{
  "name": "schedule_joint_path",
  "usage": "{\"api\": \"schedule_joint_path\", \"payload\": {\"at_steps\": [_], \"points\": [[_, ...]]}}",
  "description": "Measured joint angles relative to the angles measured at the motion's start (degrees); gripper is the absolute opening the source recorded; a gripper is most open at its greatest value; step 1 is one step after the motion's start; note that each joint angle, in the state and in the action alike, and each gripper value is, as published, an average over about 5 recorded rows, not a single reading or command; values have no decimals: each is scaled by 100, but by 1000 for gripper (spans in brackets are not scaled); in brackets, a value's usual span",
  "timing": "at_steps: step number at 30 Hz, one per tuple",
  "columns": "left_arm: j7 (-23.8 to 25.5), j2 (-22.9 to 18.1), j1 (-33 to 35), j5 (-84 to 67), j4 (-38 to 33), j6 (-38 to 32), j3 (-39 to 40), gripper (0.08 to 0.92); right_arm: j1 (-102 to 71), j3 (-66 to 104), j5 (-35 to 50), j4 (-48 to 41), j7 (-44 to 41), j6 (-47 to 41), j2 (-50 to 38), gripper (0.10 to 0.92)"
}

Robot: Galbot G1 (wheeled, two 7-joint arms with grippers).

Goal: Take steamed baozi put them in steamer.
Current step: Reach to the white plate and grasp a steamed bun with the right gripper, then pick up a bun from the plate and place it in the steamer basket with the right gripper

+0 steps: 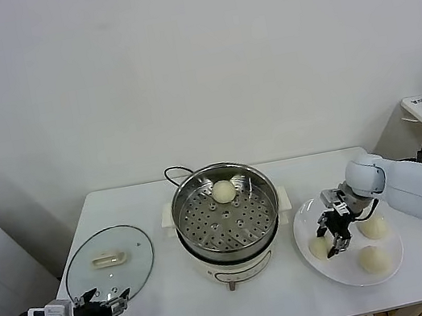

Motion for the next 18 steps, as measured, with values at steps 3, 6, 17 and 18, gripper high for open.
{"api": "schedule_joint_path", "payload": {"at_steps": [3, 6, 17, 18], "points": [[-8, -12, -4, 1, -2, 11, -1, 823, 68, -26, 36, 34, -65, 1, -45, 501], [-19, -13, -18, 4, -4, 27, 0, 823, 270, -140, 123, 76, -176, 5, -104, 501], [-32, 12, -80, 5, -6, 38, 6, 823, 2115, -1111, 941, 219, -770, -104, -93, 501], [-32, 13, -87, 4, -5, 38, 8, 823, 2297, -1190, 1036, 240, -807, -132, -71, 501]]}}
